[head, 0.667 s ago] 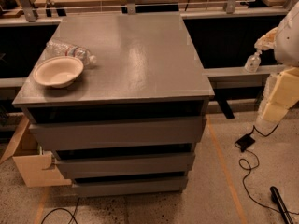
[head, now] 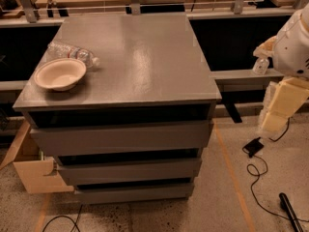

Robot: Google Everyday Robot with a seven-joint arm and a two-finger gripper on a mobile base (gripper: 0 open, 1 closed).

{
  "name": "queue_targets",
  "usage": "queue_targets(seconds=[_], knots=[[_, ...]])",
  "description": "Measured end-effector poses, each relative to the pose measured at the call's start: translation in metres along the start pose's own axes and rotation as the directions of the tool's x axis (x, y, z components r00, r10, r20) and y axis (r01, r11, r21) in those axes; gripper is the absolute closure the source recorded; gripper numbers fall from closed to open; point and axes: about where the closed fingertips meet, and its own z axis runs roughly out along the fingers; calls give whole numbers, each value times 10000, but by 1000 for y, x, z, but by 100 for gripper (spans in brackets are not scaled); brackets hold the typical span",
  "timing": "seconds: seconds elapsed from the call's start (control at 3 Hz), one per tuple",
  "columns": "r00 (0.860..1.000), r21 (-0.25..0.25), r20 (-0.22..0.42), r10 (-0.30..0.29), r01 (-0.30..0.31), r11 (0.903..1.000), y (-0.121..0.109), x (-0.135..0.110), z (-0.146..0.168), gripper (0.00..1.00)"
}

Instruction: Open top drawer

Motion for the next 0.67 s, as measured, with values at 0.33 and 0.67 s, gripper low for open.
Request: queue_targets(seconds=[0.33,0.67], knots=[[9989,-357,278,-380,390,9986,10,-9,29,0],[9957,-683,644,-672,716,9951,21,-18,62,0]])
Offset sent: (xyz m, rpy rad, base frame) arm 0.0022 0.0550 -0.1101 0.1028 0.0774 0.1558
